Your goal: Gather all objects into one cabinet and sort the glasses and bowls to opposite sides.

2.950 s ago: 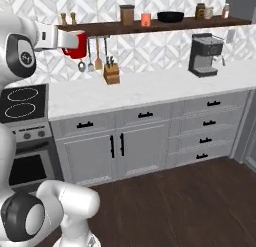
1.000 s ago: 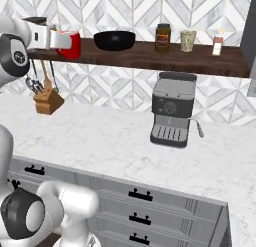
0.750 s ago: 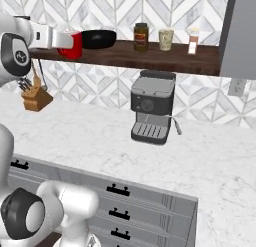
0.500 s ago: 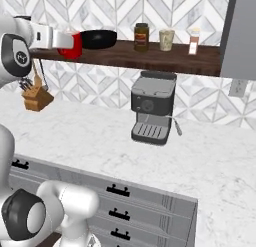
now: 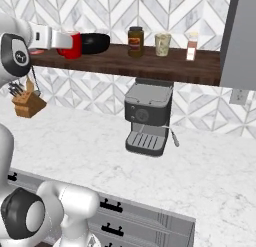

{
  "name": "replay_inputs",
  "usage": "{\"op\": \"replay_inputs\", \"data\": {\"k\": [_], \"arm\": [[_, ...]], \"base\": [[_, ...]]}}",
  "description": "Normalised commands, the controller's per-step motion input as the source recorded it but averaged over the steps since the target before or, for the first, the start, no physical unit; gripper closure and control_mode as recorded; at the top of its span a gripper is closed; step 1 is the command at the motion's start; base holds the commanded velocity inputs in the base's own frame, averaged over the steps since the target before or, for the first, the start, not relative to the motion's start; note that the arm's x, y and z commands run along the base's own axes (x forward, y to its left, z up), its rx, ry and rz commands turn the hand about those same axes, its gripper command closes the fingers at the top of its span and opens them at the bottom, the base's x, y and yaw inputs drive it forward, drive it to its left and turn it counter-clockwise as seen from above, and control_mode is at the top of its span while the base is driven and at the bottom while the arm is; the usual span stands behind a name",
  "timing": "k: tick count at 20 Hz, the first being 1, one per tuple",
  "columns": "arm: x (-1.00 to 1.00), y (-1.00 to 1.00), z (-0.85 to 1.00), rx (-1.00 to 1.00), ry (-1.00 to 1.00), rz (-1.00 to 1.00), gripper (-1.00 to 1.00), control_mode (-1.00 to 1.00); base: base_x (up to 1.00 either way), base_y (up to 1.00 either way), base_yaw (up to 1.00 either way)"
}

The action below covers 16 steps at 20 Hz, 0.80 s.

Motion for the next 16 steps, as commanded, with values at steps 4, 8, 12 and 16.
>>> {"op": "replay_inputs", "data": {"k": [4,8,12,16], "arm": [[0.00,0.00,0.00,0.00,0.00,0.00,1.00,1.00],[0.00,0.00,0.00,0.00,0.00,0.00,1.00,1.00],[0.02,-0.12,0.00,0.01,-0.01,0.02,1.00,-1.00],[0.00,-0.89,0.00,0.14,-0.16,0.18,1.00,-1.00]], "base": [[0.94,-0.24,0.00],[0.40,-0.13,0.00],[0.08,-0.12,0.02],[0.00,0.00,0.00]]}}
